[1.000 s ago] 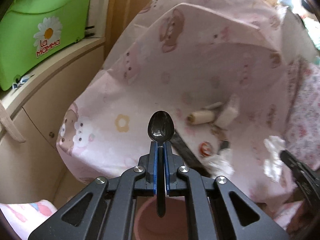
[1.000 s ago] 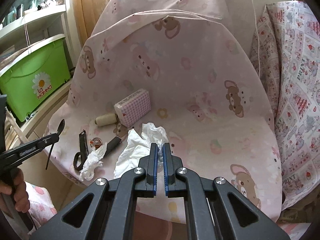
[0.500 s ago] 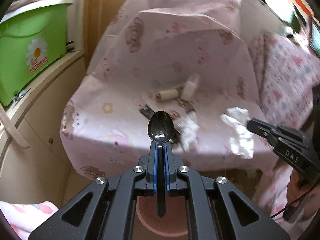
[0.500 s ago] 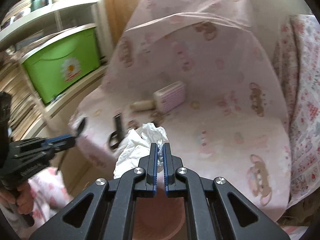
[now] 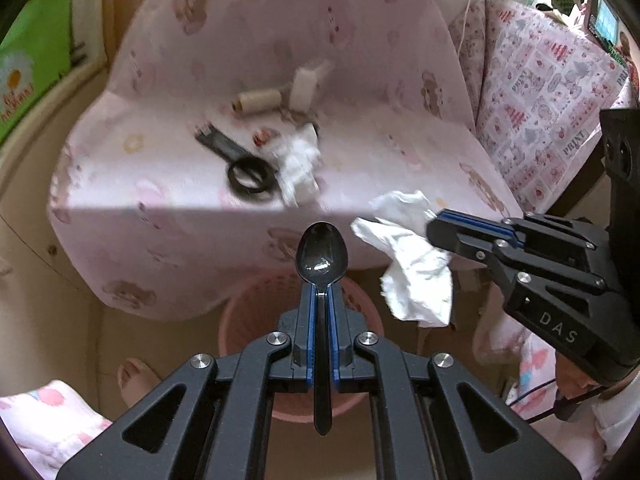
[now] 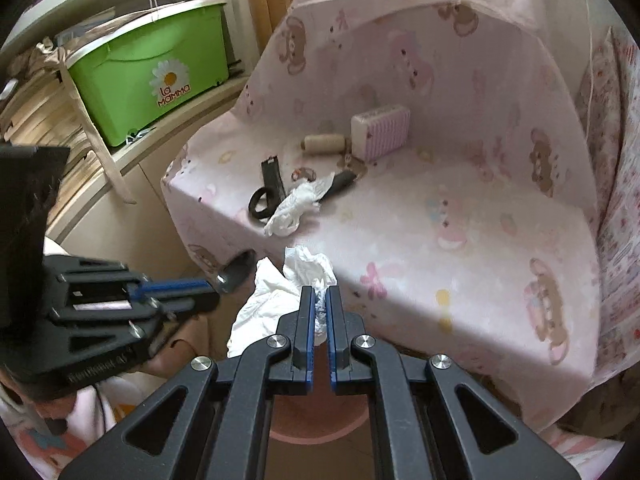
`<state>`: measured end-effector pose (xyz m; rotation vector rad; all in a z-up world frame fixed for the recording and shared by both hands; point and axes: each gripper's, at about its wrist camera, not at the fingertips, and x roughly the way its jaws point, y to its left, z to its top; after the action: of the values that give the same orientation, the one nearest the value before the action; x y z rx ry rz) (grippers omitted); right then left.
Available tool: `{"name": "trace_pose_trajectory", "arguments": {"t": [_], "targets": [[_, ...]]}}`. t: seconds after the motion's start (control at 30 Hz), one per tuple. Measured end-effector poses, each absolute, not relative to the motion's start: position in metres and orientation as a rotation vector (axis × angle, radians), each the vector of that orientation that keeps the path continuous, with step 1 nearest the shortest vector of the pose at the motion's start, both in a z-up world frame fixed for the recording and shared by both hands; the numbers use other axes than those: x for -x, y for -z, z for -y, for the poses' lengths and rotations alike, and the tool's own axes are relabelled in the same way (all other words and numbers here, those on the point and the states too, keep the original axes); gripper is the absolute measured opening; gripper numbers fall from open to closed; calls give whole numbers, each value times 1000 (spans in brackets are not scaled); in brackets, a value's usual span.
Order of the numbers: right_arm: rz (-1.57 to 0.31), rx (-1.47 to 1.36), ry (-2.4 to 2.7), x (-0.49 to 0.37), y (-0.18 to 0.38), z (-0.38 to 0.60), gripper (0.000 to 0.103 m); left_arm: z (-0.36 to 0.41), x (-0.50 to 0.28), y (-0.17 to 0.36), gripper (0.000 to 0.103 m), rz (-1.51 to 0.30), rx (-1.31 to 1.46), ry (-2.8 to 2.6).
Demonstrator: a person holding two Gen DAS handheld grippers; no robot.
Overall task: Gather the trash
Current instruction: 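Carry spoon and tissue down over the pink wastebasket with both tools, then open both tools to drop spoon and tissue into the wastebasket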
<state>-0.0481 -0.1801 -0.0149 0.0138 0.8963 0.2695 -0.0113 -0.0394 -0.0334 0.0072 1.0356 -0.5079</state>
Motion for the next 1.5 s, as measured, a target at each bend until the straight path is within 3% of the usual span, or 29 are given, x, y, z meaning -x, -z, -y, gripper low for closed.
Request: {"name": "trace_pose_trajectory", "arguments": {"t": [0.47,1.13,1.2,1.27,1.33,1.4,1.5], "targets": [[-1114,123,-249,35,88,151,6,49,-8,114,6,-1340,-38,406],[-1310,189,-172,13,165,131,6,37,-25,194,6,-1596,44,259],[-1334,174,-163,13,171,132,7,37,-27,198,12,-1615,77,266],[-1347,153,-152,12,178,138,13,35,-26,201,20,-1622,91,251],[-1342,141,-130,14,179,142,25,29,-26,204,33,-1630,105,235],[-1324,138,-115,14,177,144,45,28,-26,204,39,-1630,116,227],[-1298,139,-107,16,168,149,58,28,-27,201,51,-1620,102,217]]}}
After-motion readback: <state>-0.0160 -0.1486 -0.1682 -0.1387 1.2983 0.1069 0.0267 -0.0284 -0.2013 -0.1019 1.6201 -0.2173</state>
